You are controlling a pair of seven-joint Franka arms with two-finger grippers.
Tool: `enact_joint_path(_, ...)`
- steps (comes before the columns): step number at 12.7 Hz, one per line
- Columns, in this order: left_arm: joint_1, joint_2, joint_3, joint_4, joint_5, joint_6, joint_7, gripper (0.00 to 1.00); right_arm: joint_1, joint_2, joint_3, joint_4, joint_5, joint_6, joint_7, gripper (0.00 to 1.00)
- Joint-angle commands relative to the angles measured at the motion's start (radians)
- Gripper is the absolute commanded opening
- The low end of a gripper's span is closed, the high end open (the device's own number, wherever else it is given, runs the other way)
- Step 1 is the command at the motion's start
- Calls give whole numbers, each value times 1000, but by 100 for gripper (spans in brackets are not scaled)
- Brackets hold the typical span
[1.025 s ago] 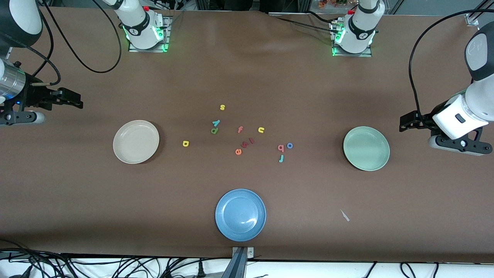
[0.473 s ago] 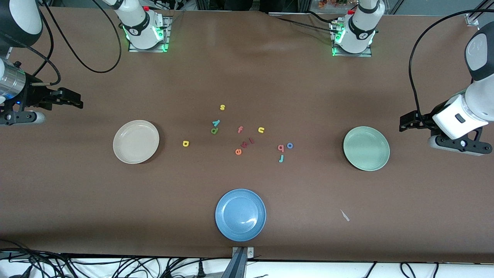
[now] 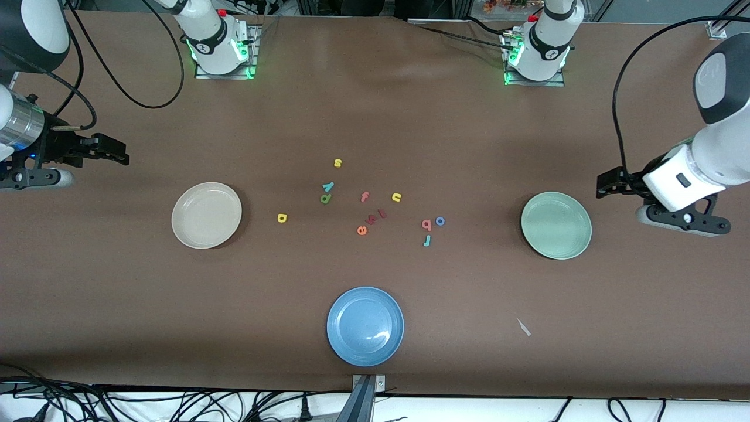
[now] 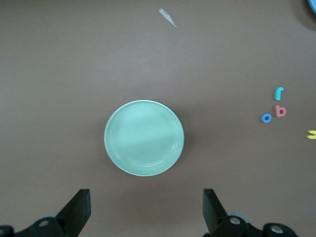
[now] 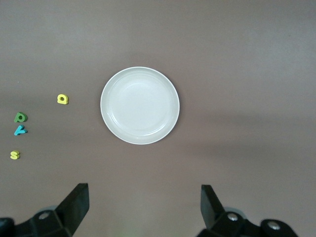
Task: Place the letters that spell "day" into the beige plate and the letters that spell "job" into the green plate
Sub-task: 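Reach the left gripper toward the blue foam letter o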
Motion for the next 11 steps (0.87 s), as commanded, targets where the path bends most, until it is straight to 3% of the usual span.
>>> enact_joint_path(1,-78,43,-2,10,-60,-13,-158,100,0,-36,10,-37,17,17,10,100)
enact_joint_path(5,-191,116,-2,-31,-134,58,-416,100,3,-36,27,-37,19,20,16,100)
enact_joint_path(9,-270,117,-10,-255,-168,326,-574,100,6,-27,39,-30,49,22,19,100)
enact_joint_path(11,-303,129,-16,-316,-168,438,-650,100,35,-4,39,-32,72,40,55,100)
